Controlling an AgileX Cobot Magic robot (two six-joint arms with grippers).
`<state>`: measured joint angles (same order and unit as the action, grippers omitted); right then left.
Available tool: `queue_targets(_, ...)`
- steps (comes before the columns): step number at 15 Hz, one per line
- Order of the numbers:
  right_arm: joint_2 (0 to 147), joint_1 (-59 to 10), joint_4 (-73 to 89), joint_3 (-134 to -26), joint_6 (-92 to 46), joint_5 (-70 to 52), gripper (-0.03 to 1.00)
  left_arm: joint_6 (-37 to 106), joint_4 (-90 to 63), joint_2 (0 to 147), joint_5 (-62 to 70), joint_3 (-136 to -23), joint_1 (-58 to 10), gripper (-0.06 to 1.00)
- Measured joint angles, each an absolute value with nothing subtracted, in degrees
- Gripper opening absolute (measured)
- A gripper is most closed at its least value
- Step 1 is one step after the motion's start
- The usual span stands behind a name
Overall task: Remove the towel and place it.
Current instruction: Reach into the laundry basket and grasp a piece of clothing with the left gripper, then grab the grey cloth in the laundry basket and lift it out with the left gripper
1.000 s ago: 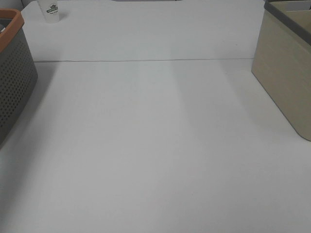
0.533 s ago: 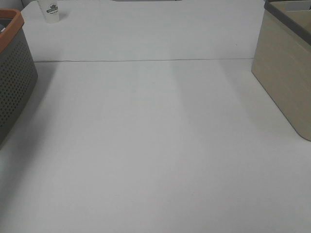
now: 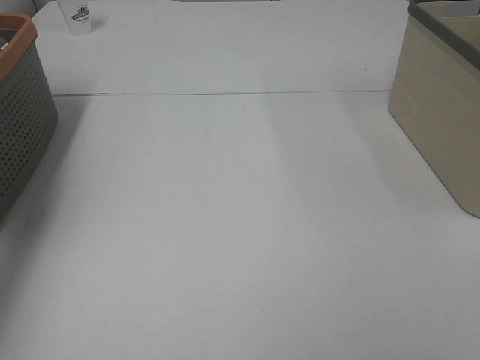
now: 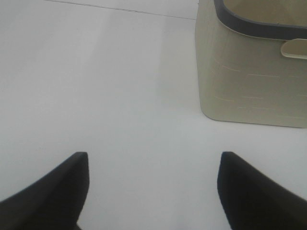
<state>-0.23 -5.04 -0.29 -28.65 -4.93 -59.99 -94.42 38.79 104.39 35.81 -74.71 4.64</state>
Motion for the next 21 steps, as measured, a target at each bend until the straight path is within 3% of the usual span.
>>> queue_targets(9, -0.2, -5.0, -0.3, -28.6, -4.9, -60.0, 0.74, -94.1, 32.9, 107.5, 26.2, -74.7, 6.5, 0.71)
queue_targets(12, -0.2, -5.0, -0.3, -28.6, -4.9, -60.0, 0.74, -94.0, 32.9, 107.7, 24.8, -74.8, 6.5, 0.64)
queue_targets(18, -0.2, -5.0, -0.3, -28.6, -4.9, -60.0, 0.74, -92.0, 30.8, 109.1, 24.5, -75.0, 6.5, 0.63)
queue_targets(21, -0.2, -5.0, -0.3, -28.6, -4.9, -60.0, 0.74, -91.4, 30.8, 109.1, 24.5, -75.0, 6.5, 0.44)
